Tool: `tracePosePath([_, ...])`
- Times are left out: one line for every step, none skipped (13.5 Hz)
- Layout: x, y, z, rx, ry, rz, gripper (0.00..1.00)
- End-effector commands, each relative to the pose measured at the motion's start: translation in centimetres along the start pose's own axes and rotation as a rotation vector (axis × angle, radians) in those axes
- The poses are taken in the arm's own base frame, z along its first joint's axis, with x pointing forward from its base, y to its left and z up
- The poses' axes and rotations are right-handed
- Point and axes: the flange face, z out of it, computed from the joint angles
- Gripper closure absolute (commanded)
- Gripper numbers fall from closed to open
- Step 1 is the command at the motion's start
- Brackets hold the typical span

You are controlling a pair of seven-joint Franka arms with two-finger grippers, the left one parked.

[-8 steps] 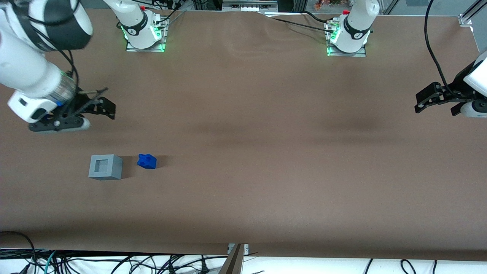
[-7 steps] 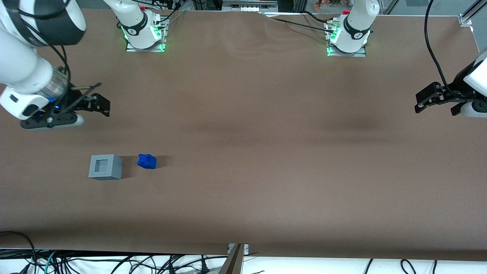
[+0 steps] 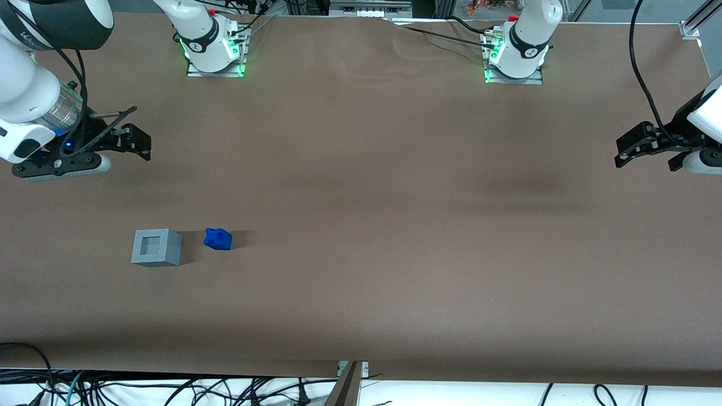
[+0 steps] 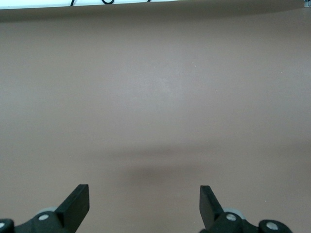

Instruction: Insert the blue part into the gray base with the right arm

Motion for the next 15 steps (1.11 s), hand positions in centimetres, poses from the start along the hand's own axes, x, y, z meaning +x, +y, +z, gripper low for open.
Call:
tracePosePath([-0.7,-0.1,-1.4,0.022,-0.021,-0.010,0.01])
tracePosePath([-1.1,0.0,-1.8,0.025,-0.049,-0.007,0.01])
tracePosePath([-1.7,-0.2,-2.4,0.046,-0.084,-0.001,0.01])
tracePosePath([-2.1,-0.2,-2.9,0.059,-0.114,0.000,0.01])
tracePosePath([-2.5,-0.2,-3.2,0.059,-0.137,0.001,0.01])
tracePosePath([-2.6,-0.1,-3.2,0.059,-0.142,0.002,0.01])
tracePosePath([-2.6,0.1,-3.2,0.061,-0.142,0.008,0.01])
tracePosePath([-2.6,0.7,-3.2,0.061,-0.143,0.017,0.01])
tracePosePath([-2.6,0.8,-3.2,0.061,-0.143,0.019,0.01])
tracePosePath([-2.6,0.8,-3.2,0.063,-0.143,0.019,0.01])
tracePosePath([-2.6,0.8,-3.1,0.063,-0.145,0.020,0.01])
tracePosePath([-2.6,0.8,-3.1,0.063,-0.143,0.020,0.01])
tracePosePath([-2.6,0.8,-3.1,0.063,-0.140,0.022,0.01])
tracePosePath([-2.5,0.8,-3.2,0.063,-0.137,0.022,0.01])
tracePosePath([-2.5,0.8,-3.2,0.067,-0.135,0.023,0.01])
